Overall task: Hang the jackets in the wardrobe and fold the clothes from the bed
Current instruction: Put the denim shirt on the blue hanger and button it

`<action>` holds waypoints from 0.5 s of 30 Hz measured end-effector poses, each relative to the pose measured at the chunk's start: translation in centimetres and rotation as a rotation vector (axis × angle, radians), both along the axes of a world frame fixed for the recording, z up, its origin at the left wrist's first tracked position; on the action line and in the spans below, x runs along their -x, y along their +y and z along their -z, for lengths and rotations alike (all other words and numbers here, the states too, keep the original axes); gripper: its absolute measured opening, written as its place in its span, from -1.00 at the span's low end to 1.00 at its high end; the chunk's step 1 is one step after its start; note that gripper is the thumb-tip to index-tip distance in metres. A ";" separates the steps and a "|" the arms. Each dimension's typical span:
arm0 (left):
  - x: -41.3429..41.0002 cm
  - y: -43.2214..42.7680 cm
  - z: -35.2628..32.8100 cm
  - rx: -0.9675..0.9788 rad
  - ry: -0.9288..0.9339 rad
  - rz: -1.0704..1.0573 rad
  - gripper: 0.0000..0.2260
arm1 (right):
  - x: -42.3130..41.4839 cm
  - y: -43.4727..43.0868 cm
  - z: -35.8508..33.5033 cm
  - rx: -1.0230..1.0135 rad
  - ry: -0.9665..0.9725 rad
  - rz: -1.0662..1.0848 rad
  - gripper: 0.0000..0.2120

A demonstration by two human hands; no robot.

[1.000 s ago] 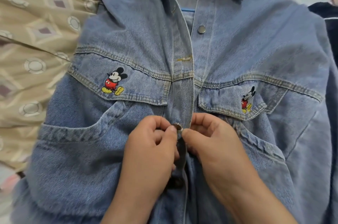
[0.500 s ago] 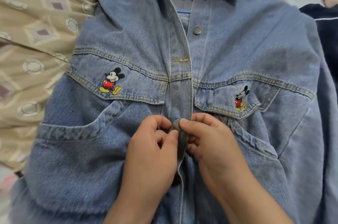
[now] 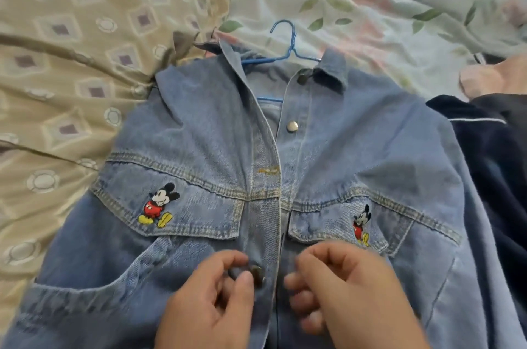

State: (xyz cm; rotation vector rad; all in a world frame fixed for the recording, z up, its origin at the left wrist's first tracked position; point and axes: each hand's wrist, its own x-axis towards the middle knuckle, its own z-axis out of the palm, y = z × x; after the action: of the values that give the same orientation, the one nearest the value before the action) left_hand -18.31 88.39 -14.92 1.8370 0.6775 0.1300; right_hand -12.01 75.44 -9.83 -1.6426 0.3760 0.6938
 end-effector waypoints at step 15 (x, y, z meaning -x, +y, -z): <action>-12.8 4.4 2.5 -0.562 -0.024 0.260 -0.39 | -12.8 2.5 7.8 -0.074 -0.585 0.031 -0.64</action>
State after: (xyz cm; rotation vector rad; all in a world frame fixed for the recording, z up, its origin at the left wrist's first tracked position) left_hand -5.54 92.75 -17.39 2.4412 0.3978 0.1832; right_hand 0.80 77.92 -17.67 -1.6796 -0.0472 0.1788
